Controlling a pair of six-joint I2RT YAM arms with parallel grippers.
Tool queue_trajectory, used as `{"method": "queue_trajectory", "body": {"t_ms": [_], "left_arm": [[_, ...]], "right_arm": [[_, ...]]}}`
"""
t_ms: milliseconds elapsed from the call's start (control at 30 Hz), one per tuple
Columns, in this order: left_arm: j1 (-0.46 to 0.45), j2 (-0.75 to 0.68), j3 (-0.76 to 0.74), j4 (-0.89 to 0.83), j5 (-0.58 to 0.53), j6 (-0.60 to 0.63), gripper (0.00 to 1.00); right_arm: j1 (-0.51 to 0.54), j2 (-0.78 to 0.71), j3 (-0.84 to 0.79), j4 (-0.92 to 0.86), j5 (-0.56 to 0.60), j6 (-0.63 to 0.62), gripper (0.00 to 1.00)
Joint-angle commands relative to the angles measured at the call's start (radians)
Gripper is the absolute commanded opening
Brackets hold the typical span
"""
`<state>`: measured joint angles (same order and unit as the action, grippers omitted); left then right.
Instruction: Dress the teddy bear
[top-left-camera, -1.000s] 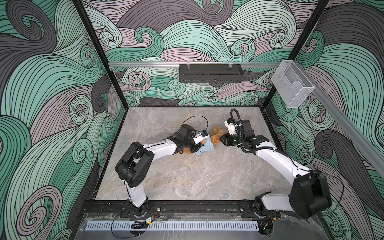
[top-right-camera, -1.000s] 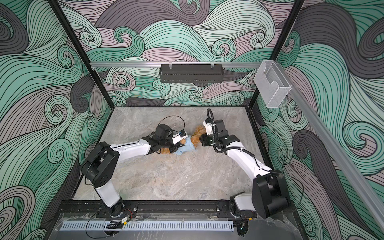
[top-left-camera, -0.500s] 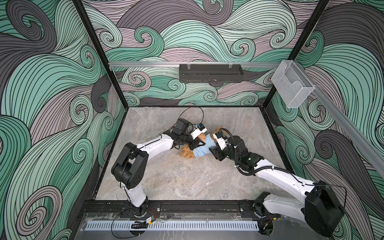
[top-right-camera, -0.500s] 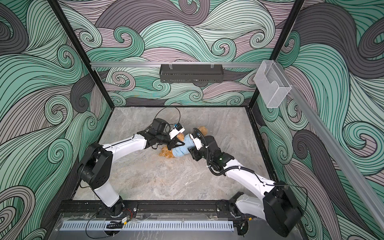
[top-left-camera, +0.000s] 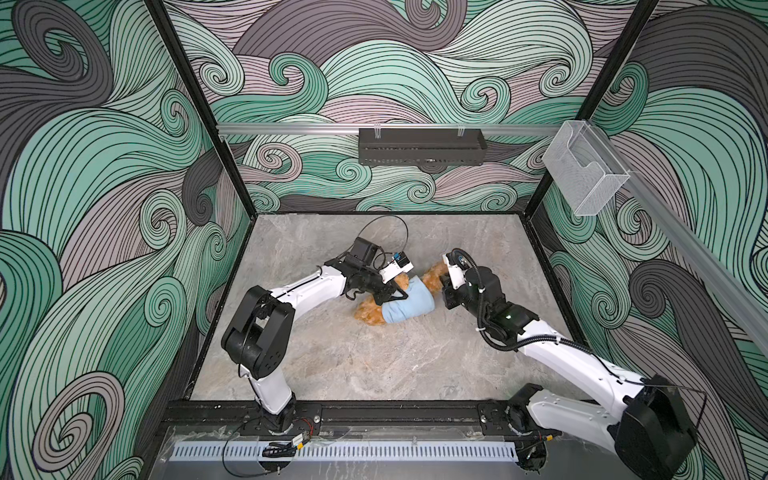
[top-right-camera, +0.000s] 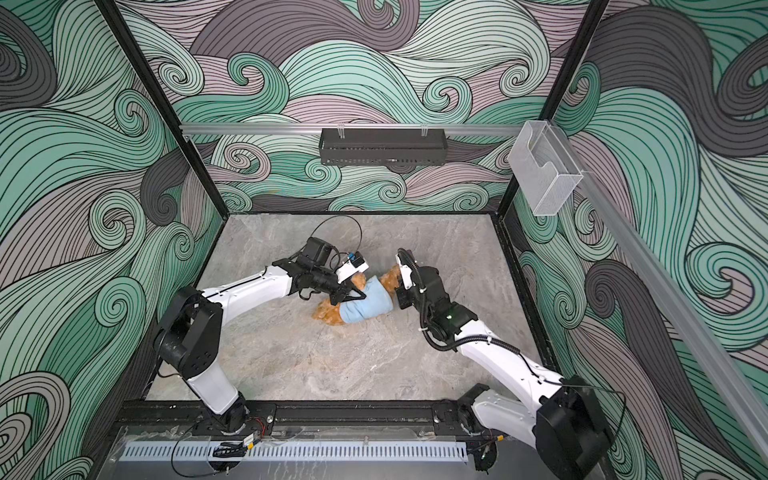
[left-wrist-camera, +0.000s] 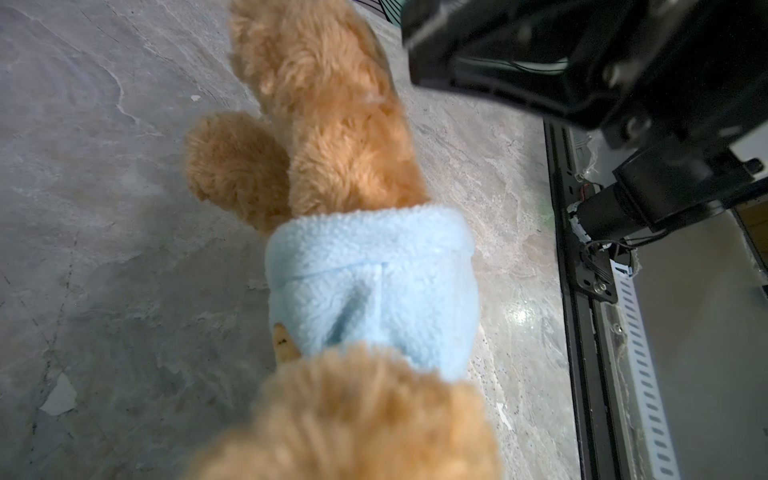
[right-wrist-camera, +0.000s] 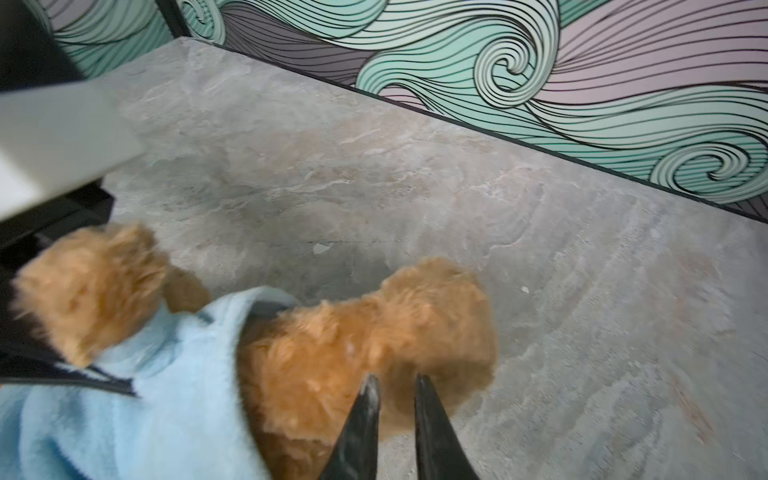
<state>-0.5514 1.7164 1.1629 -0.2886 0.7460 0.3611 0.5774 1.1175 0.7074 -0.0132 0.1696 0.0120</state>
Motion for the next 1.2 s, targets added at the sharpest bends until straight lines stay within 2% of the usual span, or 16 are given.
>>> {"method": "queue_trajectory", "body": {"t_ms": [0,100,167,267,367,400,500,600,700,800,833,867,900,1067,1133,1167], "left_arm": [[-0.002,-0.041,0.045,-0.035,0.023,0.033,0.0],[-0.003,-0.047,0.044,-0.015,0.001,0.021,0.0],[-0.003,-0.06,0.036,-0.002,-0.027,0.032,0.0],[-0.009,-0.112,-0.008,0.053,-0.118,0.113,0.0],[-0.047,-0.172,-0.099,0.157,-0.282,0.341,0.0],[-0.056,-0.175,-0.136,0.218,-0.321,0.419,0.0],[-0.059,-0.135,-0.159,0.353,-0.367,0.526,0.0],[-0.075,-0.067,-0.117,0.374,-0.369,0.581,0.12],[-0.11,0.001,-0.111,0.369,-0.416,0.631,0.36],[-0.139,0.004,-0.164,0.395,-0.463,0.555,0.56],[-0.144,-0.014,-0.193,0.422,-0.473,0.503,0.73],[-0.147,-0.042,-0.228,0.442,-0.472,0.438,0.82],[-0.146,-0.076,-0.254,0.445,-0.466,0.378,0.96],[-0.148,-0.274,-0.368,0.434,-0.443,0.079,0.99],[-0.146,-0.375,-0.418,0.447,-0.486,-0.085,0.99],[-0.144,-0.42,-0.449,0.46,-0.547,-0.175,0.99]], "right_arm": [[-0.017,-0.025,0.03,-0.079,-0.036,0.021,0.18],[-0.017,-0.091,-0.023,-0.029,-0.251,-0.008,0.25],[-0.014,-0.126,-0.044,-0.002,-0.332,0.01,0.31],[-0.021,-0.145,-0.03,-0.021,-0.285,0.048,0.4],[-0.08,-0.141,0.022,-0.079,-0.198,0.129,0.48],[-0.115,-0.146,0.029,-0.074,-0.215,0.164,0.49],[-0.204,-0.14,0.042,-0.056,-0.257,0.263,0.51],[-0.237,-0.08,0.095,-0.114,-0.263,0.277,0.51],[-0.24,0.005,0.135,-0.156,-0.285,0.279,0.51],[-0.239,0.079,0.135,-0.136,-0.355,0.291,0.48],[-0.238,0.105,0.133,-0.126,-0.381,0.293,0.46],[-0.236,0.131,0.131,-0.117,-0.415,0.297,0.44],[-0.232,0.158,0.13,-0.112,-0.45,0.299,0.41],[-0.187,0.23,0.108,-0.144,-0.504,0.28,0.29],[-0.165,0.226,0.068,-0.144,-0.493,0.277,0.26],[-0.156,0.221,0.043,-0.136,-0.492,0.282,0.23]]}}
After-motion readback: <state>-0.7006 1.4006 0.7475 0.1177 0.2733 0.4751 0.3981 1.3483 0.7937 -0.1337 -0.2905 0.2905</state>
